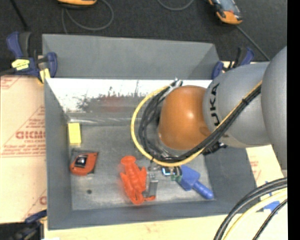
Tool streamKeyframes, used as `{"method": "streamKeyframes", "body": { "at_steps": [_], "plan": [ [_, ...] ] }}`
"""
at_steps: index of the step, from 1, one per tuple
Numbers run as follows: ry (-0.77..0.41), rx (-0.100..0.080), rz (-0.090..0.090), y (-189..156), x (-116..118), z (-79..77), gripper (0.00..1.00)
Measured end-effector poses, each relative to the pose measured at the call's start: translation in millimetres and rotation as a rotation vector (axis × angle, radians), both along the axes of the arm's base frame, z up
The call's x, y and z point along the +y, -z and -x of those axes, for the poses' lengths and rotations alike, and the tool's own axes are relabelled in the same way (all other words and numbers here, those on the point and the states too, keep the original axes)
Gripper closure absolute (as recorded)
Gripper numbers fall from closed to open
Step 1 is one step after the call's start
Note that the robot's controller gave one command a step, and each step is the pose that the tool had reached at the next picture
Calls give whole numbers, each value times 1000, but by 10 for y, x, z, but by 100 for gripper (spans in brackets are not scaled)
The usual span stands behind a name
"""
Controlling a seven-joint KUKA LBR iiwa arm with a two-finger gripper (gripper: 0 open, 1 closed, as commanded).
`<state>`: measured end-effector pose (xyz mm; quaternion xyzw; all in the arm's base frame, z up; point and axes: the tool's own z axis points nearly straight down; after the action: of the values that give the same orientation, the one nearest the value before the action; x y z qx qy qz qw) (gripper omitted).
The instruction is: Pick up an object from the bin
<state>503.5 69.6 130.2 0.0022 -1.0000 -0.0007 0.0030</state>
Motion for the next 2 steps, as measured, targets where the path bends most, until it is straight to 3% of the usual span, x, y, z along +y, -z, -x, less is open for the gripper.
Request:
{"method": "streamKeyframes", "body": {
  "at_steps": [1, 2],
  "plan": [
    [4, -8, -1, -42, -1, -20, 100],
    [5, -8, -1, -42, -2, -20, 0]
  ]
}}
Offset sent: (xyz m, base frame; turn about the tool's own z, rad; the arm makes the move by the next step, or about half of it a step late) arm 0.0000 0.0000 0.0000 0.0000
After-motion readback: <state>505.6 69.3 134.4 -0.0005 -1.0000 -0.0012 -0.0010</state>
